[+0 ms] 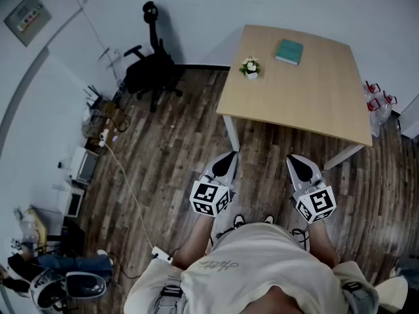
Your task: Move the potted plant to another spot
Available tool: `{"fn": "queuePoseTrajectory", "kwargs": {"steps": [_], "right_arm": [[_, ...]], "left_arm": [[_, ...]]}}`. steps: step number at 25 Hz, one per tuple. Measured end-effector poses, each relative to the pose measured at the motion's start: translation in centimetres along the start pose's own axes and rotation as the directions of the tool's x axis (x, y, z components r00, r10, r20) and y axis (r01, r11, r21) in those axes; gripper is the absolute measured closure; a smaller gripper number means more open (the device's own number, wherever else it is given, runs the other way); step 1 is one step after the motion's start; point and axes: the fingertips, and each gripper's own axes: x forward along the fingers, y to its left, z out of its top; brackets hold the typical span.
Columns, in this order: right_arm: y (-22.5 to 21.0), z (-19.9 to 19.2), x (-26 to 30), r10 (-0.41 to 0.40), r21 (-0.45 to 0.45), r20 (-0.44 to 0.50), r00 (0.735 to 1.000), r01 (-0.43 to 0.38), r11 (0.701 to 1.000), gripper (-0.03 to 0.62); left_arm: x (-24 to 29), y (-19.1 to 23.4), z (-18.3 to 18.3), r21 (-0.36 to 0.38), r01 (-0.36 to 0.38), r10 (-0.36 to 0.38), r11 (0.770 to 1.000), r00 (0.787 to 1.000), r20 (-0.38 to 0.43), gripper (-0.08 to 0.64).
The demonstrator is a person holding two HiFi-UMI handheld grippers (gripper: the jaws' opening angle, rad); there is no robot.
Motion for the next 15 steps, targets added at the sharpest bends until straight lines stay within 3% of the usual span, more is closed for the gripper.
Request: {"fn": "queuePoseTrajectory", "kwargs": {"steps": [8,12,15], "right_arm": [[-0.30,0.00,0.01,-0.008,0.003,0.008,1.000,0.008,1.000,0.591],[0.04,-0.32,-0.02,-0.004,-0.051,-0.010,1.000,0.003,0.999,0.591],[-0.48,-0.77,-0.43,-0.021,-0.023,-0.020,1.000,0.021,1.000,0.589]], "left_arm": [[0.06,0.44,-0.57,-0.004,-0.009,0.009,1.000,1.000,-0.011,0.543],[0.11,0.41,-0.64,0.000,-0.011,0.011,1.000,1.000,-0.016,0.543],[0.21,0.29,-0.77,-0.006,-0.017,0.017,1.000,1.000,-0.020,0.541]]}}
